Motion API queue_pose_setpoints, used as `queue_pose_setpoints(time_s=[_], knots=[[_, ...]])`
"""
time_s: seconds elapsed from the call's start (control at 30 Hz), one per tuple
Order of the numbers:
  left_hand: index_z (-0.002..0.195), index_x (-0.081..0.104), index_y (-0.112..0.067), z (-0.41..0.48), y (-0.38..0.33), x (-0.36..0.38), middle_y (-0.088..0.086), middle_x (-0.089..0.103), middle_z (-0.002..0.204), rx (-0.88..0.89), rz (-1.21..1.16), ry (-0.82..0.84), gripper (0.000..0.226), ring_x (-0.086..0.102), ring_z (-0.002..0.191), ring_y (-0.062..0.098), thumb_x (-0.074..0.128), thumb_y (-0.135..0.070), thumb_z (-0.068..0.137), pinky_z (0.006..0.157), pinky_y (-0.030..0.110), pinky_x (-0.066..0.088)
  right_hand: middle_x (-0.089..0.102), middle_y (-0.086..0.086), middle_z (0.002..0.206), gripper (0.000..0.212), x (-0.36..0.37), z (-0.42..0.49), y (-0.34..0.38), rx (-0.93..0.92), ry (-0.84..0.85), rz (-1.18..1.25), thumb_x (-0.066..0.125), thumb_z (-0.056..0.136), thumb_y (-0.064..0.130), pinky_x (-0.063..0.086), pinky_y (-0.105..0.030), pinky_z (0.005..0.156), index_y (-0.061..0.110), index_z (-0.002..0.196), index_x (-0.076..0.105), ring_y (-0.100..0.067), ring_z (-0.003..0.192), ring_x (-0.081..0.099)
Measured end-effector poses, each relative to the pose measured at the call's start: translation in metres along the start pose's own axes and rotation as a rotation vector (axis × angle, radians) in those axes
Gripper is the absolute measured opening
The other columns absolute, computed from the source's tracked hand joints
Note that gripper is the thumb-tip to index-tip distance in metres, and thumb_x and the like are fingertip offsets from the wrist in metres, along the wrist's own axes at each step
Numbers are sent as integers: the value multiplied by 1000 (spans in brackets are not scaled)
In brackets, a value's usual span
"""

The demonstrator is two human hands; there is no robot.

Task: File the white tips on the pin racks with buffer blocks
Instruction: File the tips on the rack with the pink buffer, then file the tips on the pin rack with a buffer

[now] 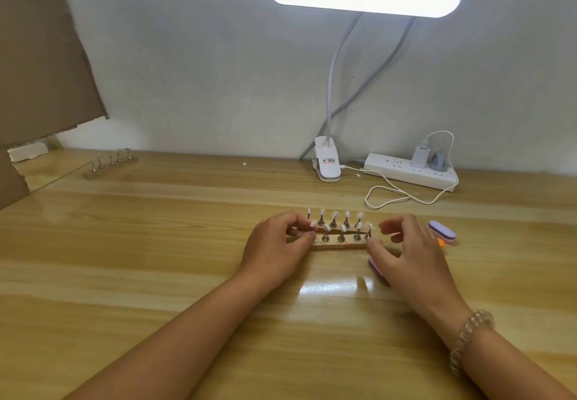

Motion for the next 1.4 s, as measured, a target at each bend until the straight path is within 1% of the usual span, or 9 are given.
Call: queue_pose_setpoints(time_s=[0.2, 0.4, 0.5, 0.67, 0.77, 0.9, 1.13, 1.27, 1.4], knots=[[86, 71, -31, 1, 2, 3, -18, 66, 88, -40, 60, 58, 2, 58, 76, 4, 73, -30, 87, 79, 30, 49, 56, 13, 110, 43, 5, -3, 1, 12, 84, -83, 59, 80, 49, 44, -37, 96, 24, 115, 54, -14, 110, 52], [83, 64, -35, 2, 0, 4, -22, 67, 85, -44, 102, 114, 9, 62, 78, 0, 70, -30, 86, 79, 28, 50, 56, 12, 110, 43, 1, -3, 4, 16, 107, -77, 61, 81, 49, 45, -38, 97, 25, 116, 54, -14, 111, 53], [84, 58, -37, 3, -3, 3, -21, 65, 92, -14, 160, 116, 12, 63, 87, 5, 68, -30, 82, 79, 29, 50, 56, 11, 114, 44, 0, -4, 4, 27, 135, -67, 64, 82, 47, 45, -37, 97, 24, 118, 52, -13, 112, 53], [96, 60, -39, 3, -6, 3, -21, 55, 99, 91, 241, 78, 16, 50, 98, 7, 69, -40, 83, 80, 29, 46, 58, 12, 114, 51, -2, -6, 4, 61, 174, -3, 70, 81, 45, 46, -37, 97, 26, 122, 48, -12, 112, 54], [102, 61, -38, 0, -5, 4, -19, 46, 113, 136, 319, 41, 21, 37, 109, 2, 67, -48, 86, 80, 24, 36, 56, 12, 114, 53, 0, -9, 5, 48, 186, -21, 72, 80, 44, 45, -39, 99, 26, 123, 47, -12, 113, 53], [104, 62, -34, -3, -7, 5, -13, 42, 130, 209, 432, -17, 19, 34, 119, 7, 65, -46, 89, 88, 25, 34, 52, 13, 119, 59, 1, -11, 7, 31, 204, -64, 71, 79, 48, 43, -40, 103, 28, 128, 44, -12, 117, 50], [103, 61, -36, -8, -15, 4, -10, 43, 134, 274, 533, -50, 13, 36, 116, 12, 62, -42, 91, 86, 26, 23, 51, 13, 121, 65, 1, -12, 7, 8, 206, -121, 70, 80, 50, 40, -43, 105, 28, 133, 40, -12, 119, 49], [94, 65, -28, -17, -29, 1, -8, 53, 118, 389, 589, -91, 7, 45, 102, 14, 66, -31, 88, 78, 26, 28, 47, 17, 116, 72, 2, -13, 7, -30, 183, -155, 67, 81, 53, 40, -43, 106, 26, 138, 31, -10, 117, 48], [83, 58, -33, -31, -30, -4, -19, 54, 88, 409, 495, -14, 9, 47, 84, 1, 66, -37, 84, 61, 15, 33, 48, 16, 113, 69, 1, -14, 5, -51, 159, -119, 63, 80, 56, 41, -43, 104, 27, 131, 26, -10, 111, 51]])
Point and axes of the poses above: each hand's wrist, its own z-axis towards the middle knuckle, its own x-axis out of the palm, y = z × x, the point moved 3 cm from there along z, towards the middle knuckle
